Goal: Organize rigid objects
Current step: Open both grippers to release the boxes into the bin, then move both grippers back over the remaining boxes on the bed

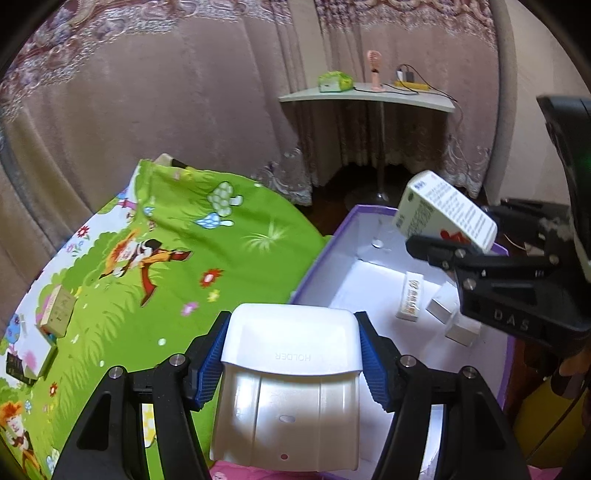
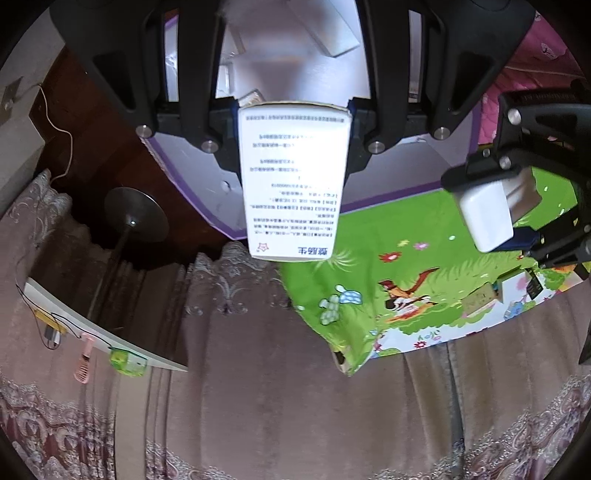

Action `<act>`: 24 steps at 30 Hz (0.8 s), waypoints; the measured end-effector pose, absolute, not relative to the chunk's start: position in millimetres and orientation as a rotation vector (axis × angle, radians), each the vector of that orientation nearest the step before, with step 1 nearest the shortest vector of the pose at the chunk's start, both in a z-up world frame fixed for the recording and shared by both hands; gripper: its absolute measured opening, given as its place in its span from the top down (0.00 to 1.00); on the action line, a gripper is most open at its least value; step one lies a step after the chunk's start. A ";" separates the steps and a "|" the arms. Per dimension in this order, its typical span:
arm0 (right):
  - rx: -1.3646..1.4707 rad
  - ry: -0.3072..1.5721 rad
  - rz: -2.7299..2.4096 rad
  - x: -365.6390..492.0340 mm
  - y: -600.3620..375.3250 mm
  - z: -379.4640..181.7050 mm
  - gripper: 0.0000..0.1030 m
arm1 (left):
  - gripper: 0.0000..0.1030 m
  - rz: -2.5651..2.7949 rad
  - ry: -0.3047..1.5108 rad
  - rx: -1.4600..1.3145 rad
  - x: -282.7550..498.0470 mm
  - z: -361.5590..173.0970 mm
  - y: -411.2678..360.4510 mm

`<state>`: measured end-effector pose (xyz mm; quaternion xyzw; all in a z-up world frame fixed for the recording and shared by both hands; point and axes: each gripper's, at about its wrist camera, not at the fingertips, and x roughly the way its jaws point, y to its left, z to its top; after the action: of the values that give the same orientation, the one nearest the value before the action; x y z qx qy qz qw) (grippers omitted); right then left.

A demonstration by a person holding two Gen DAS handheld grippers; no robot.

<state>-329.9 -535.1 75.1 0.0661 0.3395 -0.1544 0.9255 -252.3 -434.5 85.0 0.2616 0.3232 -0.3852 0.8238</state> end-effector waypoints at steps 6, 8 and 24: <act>0.133 0.722 -0.332 -333.6 -540.2 70.3 0.58 | 0.37 -0.856 0.690 0.538 -259.4 81.5 -435.3; 0.131 0.729 -0.334 -333.4 -540.0 69.8 0.58 | 0.37 -0.869 0.691 0.519 -258.4 83.5 -433.8; 0.034 0.762 -0.308 -291.4 -499.8 87.2 0.27 | 0.24 -0.688 0.705 0.325 -188.2 73.2 -353.7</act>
<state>-291.4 -499.8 87.2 0.0167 0.3701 -0.1495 0.9167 -188.2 -353.7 73.2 0.1554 0.3369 -0.3286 0.8686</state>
